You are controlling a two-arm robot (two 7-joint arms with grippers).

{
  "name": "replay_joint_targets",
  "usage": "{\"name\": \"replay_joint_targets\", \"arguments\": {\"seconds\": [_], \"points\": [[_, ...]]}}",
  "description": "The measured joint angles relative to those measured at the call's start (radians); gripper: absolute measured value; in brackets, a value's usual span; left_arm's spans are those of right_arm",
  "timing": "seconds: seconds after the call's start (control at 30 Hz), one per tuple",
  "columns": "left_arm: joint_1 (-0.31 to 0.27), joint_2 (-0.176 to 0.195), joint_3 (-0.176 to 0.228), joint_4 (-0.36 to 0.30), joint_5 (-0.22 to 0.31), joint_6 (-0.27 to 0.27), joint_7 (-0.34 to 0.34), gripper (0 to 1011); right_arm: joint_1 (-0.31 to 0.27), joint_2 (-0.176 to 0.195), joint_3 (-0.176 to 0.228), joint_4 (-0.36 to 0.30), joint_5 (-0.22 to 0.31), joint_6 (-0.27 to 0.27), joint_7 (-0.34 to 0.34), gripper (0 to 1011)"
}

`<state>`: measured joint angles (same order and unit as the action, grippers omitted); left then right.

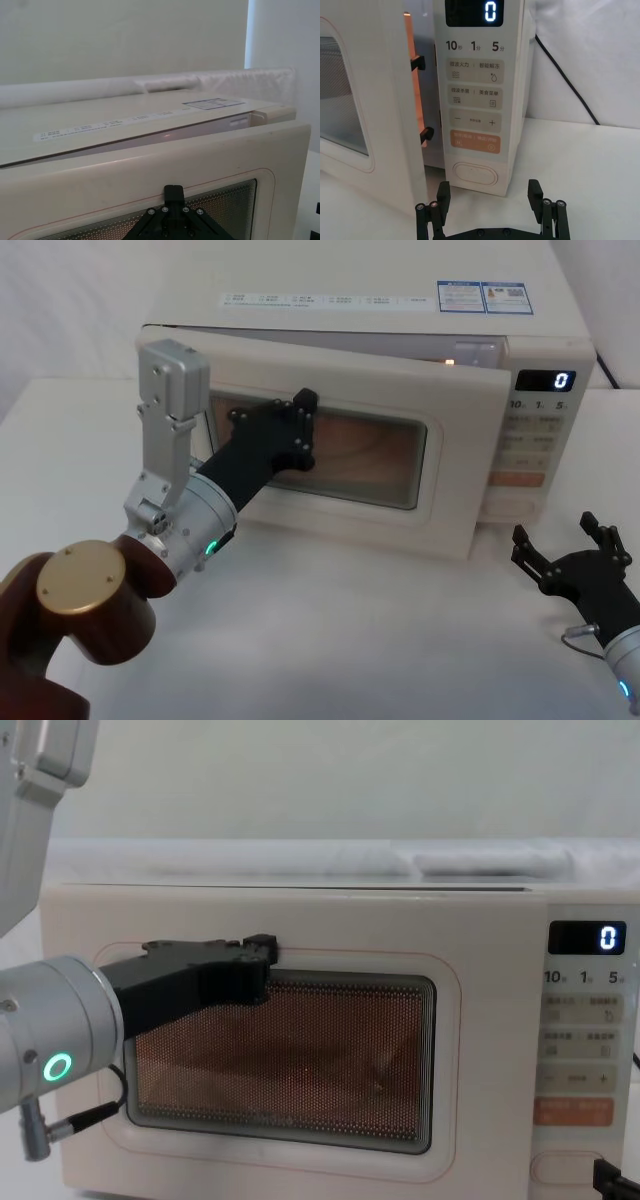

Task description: Press the button to open the microwave door with one hand; close the microwave door with the other hand.

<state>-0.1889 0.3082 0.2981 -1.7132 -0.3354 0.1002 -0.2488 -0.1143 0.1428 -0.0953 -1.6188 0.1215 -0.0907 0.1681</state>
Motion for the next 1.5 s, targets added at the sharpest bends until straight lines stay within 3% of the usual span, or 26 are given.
{"name": "replay_joint_targets", "arguments": {"seconds": [1.5], "points": [[-0.072,-0.047,-0.003,0.072,0.067,0.009,-0.008,0,0.000,0.000,0.000,0.000,0.000,0.000,0.000,1002]]}}
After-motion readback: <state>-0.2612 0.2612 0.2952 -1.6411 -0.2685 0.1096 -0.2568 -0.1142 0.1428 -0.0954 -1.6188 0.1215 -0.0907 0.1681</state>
